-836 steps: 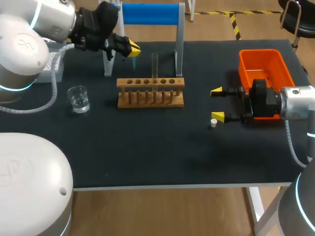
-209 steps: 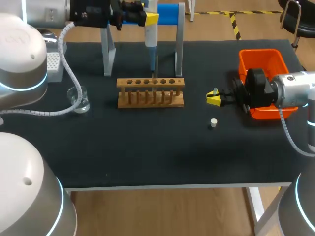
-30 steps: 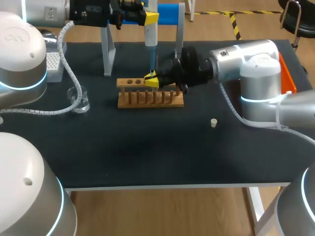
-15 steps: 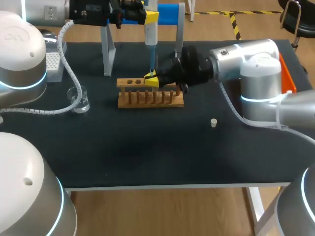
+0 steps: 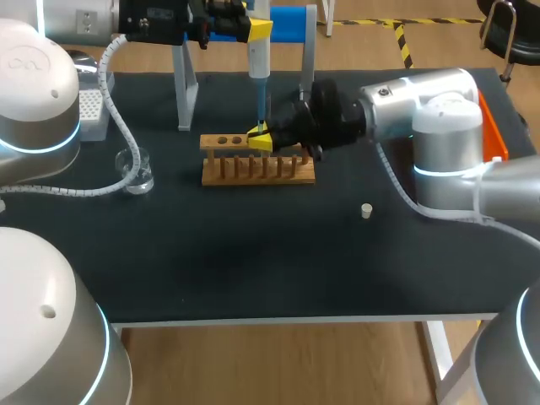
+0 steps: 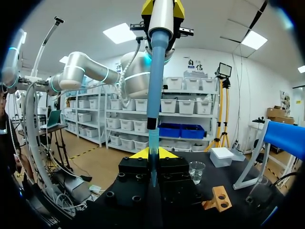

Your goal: Invert the test tube, pick up the pipette, mount the tip to pipette, aspirate from beaker and dispense into the tube, eject the tip, return the pipette, and cap with the stopper.

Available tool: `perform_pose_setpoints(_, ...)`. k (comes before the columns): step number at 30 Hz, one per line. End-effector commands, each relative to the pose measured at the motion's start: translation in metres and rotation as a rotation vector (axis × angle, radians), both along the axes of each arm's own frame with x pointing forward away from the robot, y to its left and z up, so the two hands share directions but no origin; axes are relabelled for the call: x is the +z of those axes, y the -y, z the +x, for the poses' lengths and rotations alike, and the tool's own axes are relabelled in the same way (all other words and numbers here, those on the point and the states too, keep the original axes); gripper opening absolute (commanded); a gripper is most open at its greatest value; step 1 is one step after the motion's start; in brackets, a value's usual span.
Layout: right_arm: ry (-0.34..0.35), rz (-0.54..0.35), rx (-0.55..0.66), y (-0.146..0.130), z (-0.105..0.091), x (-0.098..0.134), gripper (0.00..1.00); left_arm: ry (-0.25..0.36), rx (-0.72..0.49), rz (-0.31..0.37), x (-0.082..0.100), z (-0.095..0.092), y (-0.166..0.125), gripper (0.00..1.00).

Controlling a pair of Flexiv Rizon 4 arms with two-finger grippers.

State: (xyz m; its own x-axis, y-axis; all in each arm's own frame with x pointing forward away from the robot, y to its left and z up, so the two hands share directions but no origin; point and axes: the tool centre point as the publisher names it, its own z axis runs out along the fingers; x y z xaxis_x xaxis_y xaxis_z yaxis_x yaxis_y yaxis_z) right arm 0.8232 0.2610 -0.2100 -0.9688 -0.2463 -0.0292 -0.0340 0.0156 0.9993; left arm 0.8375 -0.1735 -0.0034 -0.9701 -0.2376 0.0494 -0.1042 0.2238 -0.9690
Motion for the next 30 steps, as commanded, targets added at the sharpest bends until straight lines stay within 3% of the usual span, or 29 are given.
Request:
perform_pose_setpoints(1,0.003,-0.003,-0.006,0.0023,-0.0014,0.0043,0.00,-0.001,-0.002,0.002,-0.0010,0.0004,-0.0004,0.00)
perform_pose_setpoints(30,0.003,-0.010,-0.014,0.0059,0.0006,0.0018,0.00,-0.001,-0.002,0.002,-0.0010,0.0004,-0.0004,0.00)
